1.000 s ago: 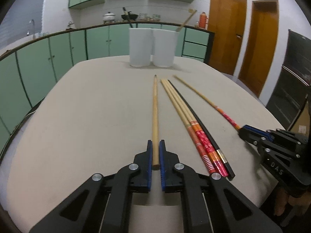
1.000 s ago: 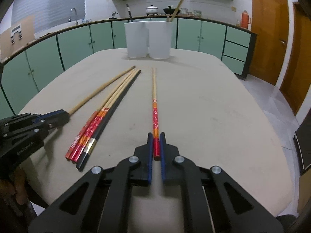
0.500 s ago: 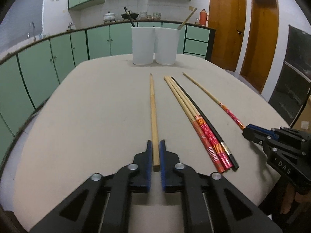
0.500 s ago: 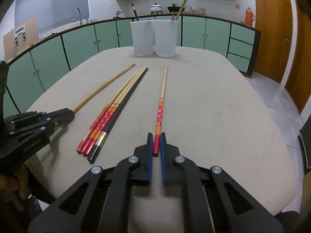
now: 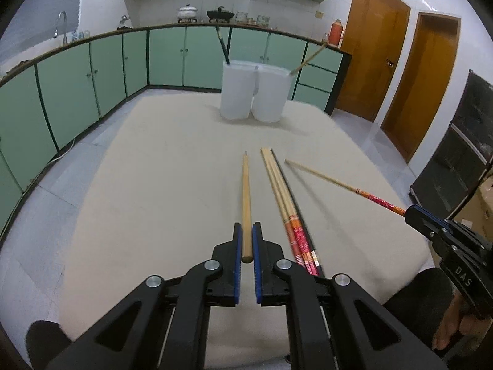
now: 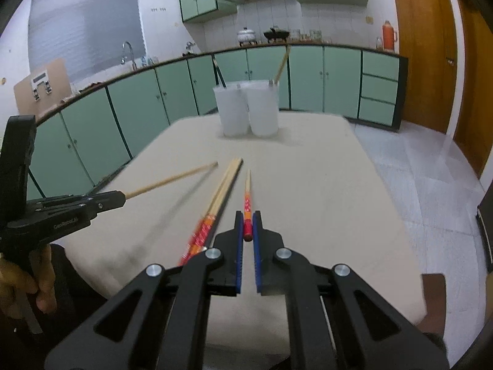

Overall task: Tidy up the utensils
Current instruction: 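Lift both chopsticks upright and carry them over the white holder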

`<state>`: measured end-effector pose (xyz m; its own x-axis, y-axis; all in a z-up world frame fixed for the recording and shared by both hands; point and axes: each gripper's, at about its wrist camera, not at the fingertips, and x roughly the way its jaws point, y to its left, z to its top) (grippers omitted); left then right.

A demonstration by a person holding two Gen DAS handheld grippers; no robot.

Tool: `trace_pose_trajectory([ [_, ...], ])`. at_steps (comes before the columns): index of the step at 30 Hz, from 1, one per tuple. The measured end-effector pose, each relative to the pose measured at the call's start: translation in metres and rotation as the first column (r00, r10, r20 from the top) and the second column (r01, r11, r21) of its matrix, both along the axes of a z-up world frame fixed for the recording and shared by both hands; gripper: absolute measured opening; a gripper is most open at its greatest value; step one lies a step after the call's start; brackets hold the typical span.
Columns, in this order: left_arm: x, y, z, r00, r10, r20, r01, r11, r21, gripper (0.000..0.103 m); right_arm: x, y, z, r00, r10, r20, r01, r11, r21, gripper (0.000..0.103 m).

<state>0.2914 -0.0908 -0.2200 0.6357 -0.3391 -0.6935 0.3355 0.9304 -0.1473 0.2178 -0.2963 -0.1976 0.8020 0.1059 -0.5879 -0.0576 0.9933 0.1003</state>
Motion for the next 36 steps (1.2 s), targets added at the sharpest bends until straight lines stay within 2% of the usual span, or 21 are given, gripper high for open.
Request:
trace_pose_trajectory([
  [8, -0.012, -0.001, 0.064, 0.991, -0.030, 0.127, 0.030, 1.000, 0.000, 0.007, 0.005, 0.004, 0.058, 0.996, 0.052, 0.076, -0.050, 0.998, -0.030, 0.005],
  [16, 0.001, -0.007, 0.099, 0.982, -0.071, 0.175, 0.072, 0.997, 0.001, 0.007, 0.041, 0.002, 0.085, 0.993, 0.104, 0.054, -0.101, 0.993, -0.059, 0.005],
  [20, 0.014, -0.010, 0.107, 0.982, -0.088, 0.167, 0.089, 0.996, -0.001, 0.007, 0.060, 0.001, 0.094, 0.992, 0.124, 0.039, -0.121, 0.990, -0.070, 0.005],
  [27, 0.050, -0.013, 0.114, 0.985, -0.131, 0.109, 0.132, 0.991, -0.004, 0.007, 0.102, 0.003, 0.110, 0.985, 0.168, -0.032, -0.170, 0.980, -0.106, 0.006],
  [36, 0.083, -0.017, 0.117, 0.984, -0.168, 0.066, 0.168, 0.986, 0.002, 0.007, 0.141, -0.004, 0.119, 0.976, 0.189, -0.108, -0.199, 0.977, -0.081, 0.006],
])
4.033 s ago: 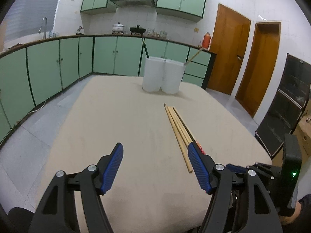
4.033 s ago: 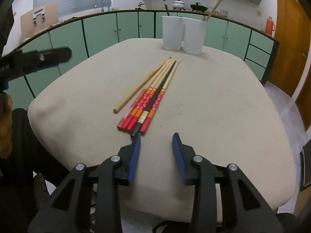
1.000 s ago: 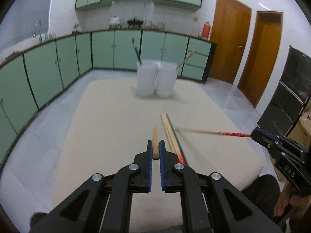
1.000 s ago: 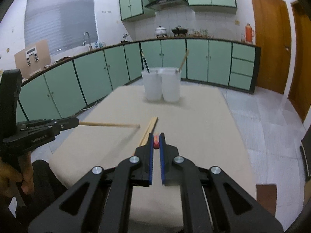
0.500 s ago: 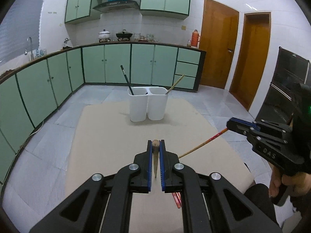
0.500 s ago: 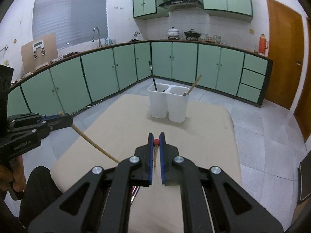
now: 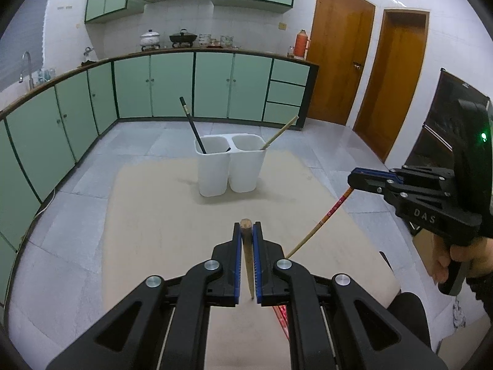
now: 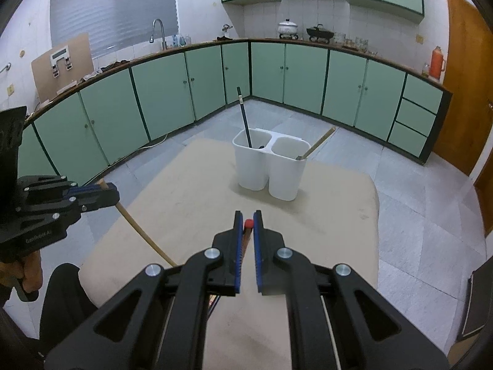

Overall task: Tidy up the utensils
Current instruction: 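Lift both chopsticks upright and carry them over the white holder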

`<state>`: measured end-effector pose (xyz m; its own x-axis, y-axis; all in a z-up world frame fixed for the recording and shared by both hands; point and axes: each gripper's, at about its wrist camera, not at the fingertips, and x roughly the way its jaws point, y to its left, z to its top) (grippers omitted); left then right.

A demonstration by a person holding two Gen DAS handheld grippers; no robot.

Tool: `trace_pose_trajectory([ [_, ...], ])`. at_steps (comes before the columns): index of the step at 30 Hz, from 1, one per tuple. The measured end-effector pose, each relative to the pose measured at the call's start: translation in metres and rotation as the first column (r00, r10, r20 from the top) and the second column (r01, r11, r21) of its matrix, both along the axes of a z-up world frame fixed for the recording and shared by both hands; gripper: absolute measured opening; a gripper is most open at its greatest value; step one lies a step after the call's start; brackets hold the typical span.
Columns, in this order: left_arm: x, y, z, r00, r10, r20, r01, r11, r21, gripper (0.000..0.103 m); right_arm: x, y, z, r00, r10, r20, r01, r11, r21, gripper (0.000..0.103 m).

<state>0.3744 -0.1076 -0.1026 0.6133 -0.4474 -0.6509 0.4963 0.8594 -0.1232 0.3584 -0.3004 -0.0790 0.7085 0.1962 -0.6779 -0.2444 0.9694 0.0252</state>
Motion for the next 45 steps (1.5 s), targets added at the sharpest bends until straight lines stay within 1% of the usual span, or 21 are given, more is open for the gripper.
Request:
trace_pose_trajectory([
  [5, 0.004, 0.001, 0.000, 1.000, -0.008, -0.009, 0.008, 1.000, -0.007, 0.007, 0.003, 0.003, 0.002, 1.000, 0.020, -0.003, -0.020, 1.000, -0.001, 0.006],
  [10, 0.007, 0.005, 0.005, 1.000, -0.008, -0.005, 0.008, 1.000, -0.016, 0.007, 0.004, 0.002, 0.005, 1.000, 0.019, -0.003, -0.019, 1.000, -0.001, 0.005],
  [17, 0.012, 0.008, 0.021, 1.000, -0.005, 0.012, 0.006, 1.000, -0.012, 0.007, 0.002, -0.001, 0.027, 1.000, 0.023, 0.011, -0.022, 0.999, -0.022, 0.005],
  [22, 0.023, 0.008, 0.039, 0.999, -0.008, 0.042, 0.008, 1.000, 0.003, 0.007, 0.008, -0.008, 0.051, 1.000, 0.022, 0.004, -0.022, 1.000, 0.002, 0.005],
  [30, 0.049, -0.003, 0.095, 0.990, -0.012, 0.140, 0.012, 1.000, -0.005, 0.007, 0.029, -0.019, 0.107, 0.999, 0.007, 0.041, -0.008, 1.000, 0.010, 0.005],
  [35, 0.072, -0.012, 0.123, 0.982, -0.006, 0.191, 0.008, 1.000, -0.011, 0.007, 0.050, -0.020, 0.130, 0.998, -0.004, 0.058, 0.004, 1.000, -0.002, 0.005],
  [41, 0.106, -0.021, 0.141, 0.974, 0.029, 0.223, -0.023, 0.999, -0.028, 0.007, 0.078, -0.022, 0.151, 0.998, -0.011, 0.069, 0.010, 1.000, 0.006, 0.005],
  [45, 0.128, -0.029, 0.150, 0.963, 0.049, 0.265, -0.042, 0.999, -0.031, 0.007, 0.101, -0.021, 0.164, 0.996, -0.024, 0.083, 0.024, 1.000, 0.006, 0.005],
])
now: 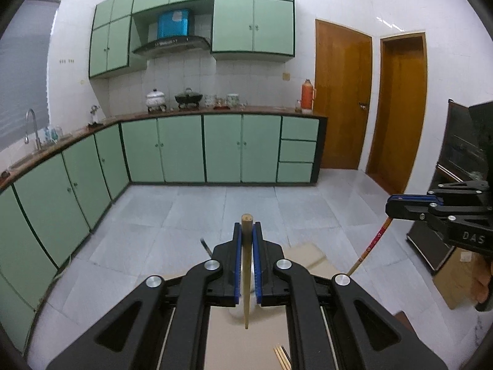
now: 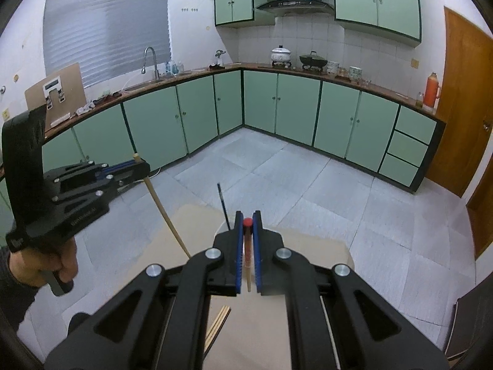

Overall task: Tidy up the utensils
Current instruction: 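Lift both chopsticks upright and carry them over the white holder, then open both tools to drop the chopsticks into the holder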

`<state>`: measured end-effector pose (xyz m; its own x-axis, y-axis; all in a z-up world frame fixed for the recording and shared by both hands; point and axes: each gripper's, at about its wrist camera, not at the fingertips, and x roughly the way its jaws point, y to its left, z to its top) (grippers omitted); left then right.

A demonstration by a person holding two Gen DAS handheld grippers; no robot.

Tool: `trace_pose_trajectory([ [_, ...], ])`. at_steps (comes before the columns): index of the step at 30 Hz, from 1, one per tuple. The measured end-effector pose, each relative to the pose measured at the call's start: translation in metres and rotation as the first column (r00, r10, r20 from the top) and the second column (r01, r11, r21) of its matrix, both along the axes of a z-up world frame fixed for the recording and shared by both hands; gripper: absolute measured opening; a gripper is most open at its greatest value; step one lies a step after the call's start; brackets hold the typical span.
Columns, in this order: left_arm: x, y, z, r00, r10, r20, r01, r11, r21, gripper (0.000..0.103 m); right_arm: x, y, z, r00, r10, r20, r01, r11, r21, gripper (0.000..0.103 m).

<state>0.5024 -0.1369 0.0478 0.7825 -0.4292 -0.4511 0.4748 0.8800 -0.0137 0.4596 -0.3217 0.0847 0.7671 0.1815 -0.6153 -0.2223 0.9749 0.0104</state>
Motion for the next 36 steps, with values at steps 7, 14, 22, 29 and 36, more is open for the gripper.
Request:
trace_pose_trajectory([
  [7, 0.040, -0.016, 0.009, 0.999, 0.022, 0.046, -0.021, 0.999, -0.033, 0.007, 0.045, -0.004, 0.004, 0.999, -0.035, 0.021, 0.035, 0.999, 0.010, 0.005],
  [14, 0.085, -0.031, -0.017, 0.999, 0.039, 0.038, -0.037, 0.998, -0.042, 0.007, 0.099, -0.007, -0.019, 0.997, -0.077, 0.005, 0.077, 0.997, 0.028, 0.005],
  [22, 0.128, -0.027, -0.082, 0.997, 0.060, -0.047, -0.064, 0.994, -0.092, 0.007, 0.141, -0.012, -0.074, 0.990, -0.126, -0.068, 0.128, 0.991, 0.028, 0.005],
  [29, 0.128, -0.021, -0.118, 0.992, 0.047, -0.114, -0.056, 0.995, -0.081, 0.009, 0.149, -0.025, -0.117, 0.976, -0.147, -0.159, 0.162, 0.983, 0.091, 0.009],
  [36, 0.099, 0.006, -0.101, 0.995, 0.066, -0.071, -0.070, 0.996, -0.063, 0.039, 0.118, -0.032, -0.104, 0.982, -0.154, -0.106, 0.165, 0.981, 0.105, 0.022],
])
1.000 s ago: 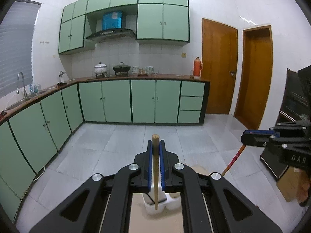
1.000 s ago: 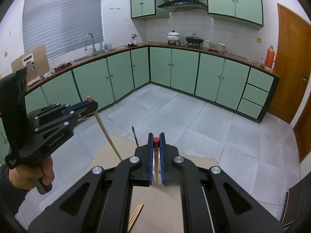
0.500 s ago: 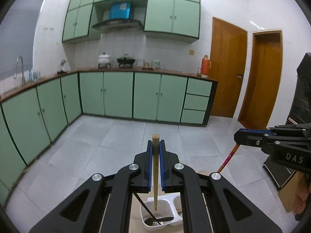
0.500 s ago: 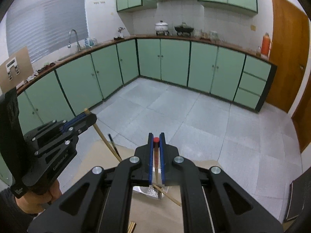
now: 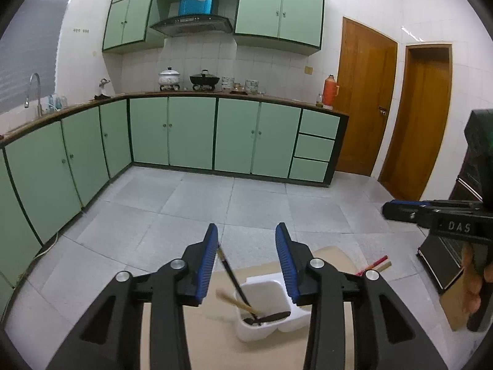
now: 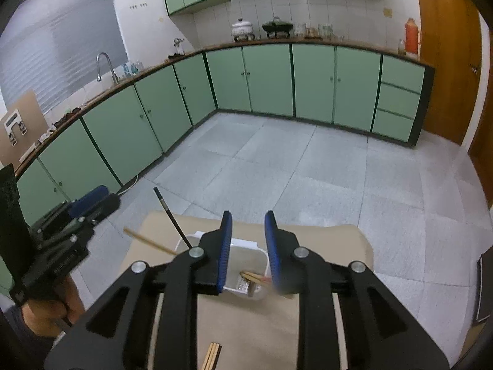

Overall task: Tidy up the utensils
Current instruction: 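Open both tools to drop the chopsticks into the holder, then move both open tools back over the remaining chopsticks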

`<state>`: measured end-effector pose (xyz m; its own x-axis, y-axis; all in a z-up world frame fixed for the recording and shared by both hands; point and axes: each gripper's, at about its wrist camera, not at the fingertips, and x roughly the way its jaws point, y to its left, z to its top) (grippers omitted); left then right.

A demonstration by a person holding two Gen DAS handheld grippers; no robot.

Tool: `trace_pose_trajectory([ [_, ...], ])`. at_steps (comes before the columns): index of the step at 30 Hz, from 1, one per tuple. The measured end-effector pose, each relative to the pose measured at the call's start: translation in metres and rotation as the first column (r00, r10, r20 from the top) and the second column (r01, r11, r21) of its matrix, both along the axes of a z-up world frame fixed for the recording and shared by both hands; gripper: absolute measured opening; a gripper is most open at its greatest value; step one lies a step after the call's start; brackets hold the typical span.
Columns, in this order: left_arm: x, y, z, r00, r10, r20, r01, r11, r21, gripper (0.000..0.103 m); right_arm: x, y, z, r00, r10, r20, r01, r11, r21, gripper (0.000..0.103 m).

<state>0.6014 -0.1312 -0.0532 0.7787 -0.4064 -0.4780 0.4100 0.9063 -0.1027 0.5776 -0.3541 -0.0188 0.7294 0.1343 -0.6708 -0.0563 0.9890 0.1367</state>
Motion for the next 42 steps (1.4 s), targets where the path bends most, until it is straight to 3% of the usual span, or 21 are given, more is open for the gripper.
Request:
trace_pose_trajectory([
  [4, -0.031, 0.025, 0.012, 1.000, 0.005, 0.023, -0.005, 1.000, 0.018, 0.050, -0.041, -0.004, 0.018, 0.997, 0.018, 0.073, -0.018, 1.000, 0.000, 0.023],
  [6, -0.052, 0.039, 0.014, 0.999, -0.003, 0.033, 0.002, 1.000, 0.022, 0.054, -0.079, 0.000, 0.023, 0.990, 0.041, 0.134, -0.035, 0.998, -0.046, 0.025],
  [10, -0.112, 0.063, 0.001, 0.997, 0.006, 0.082, -0.011, 0.998, 0.058, 0.071, -0.157, 0.005, 0.005, 0.973, 0.057, 0.226, -0.036, 0.995, -0.098, 0.041],
  [15, -0.191, 0.081, -0.045, 0.995, 0.036, 0.097, -0.042, 0.997, 0.068, 0.078, -0.247, 0.022, -0.079, 0.972, 0.057, 0.230, -0.026, 0.990, -0.138, 0.041],
  [20, -0.260, 0.088, -0.108, 0.991, 0.089, 0.099, -0.093, 0.995, 0.039, 0.083, -0.310, 0.053, -0.190, 0.993, 0.049, 0.104, -0.040, 0.995, -0.092, 0.041],
  [22, -0.283, 0.086, -0.136, 0.993, 0.096, 0.068, -0.098, 0.995, 0.029, 0.083, -0.327, 0.072, -0.220, 0.995, 0.076, 0.059, -0.070, 0.993, -0.095, 0.041],
  [26, -0.308, 0.087, -0.169, 0.989, 0.142, 0.033, -0.142, 0.990, 0.001, 0.082, -0.351, 0.101, -0.249, 0.990, 0.136, 0.028, -0.131, 0.984, -0.122, 0.041],
  [31, -0.323, 0.094, -0.182, 0.983, 0.180, 0.021, -0.180, 0.983, -0.025, 0.082, -0.355, 0.116, -0.263, 0.983, 0.182, -0.001, -0.180, 0.972, -0.152, 0.040],
  [35, -0.321, 0.099, -0.186, 0.983, 0.185, 0.006, -0.185, 0.982, -0.034, 0.082, -0.347, 0.113, -0.272, 0.987, 0.162, -0.011, -0.162, 0.977, -0.139, 0.037],
  [42, -0.326, 0.071, -0.211, 0.995, 0.081, -0.054, -0.078, 0.996, 0.049, 0.081, -0.345, 0.094, -0.272, 0.994, 0.106, -0.006, -0.106, 0.985, -0.139, 0.035],
])
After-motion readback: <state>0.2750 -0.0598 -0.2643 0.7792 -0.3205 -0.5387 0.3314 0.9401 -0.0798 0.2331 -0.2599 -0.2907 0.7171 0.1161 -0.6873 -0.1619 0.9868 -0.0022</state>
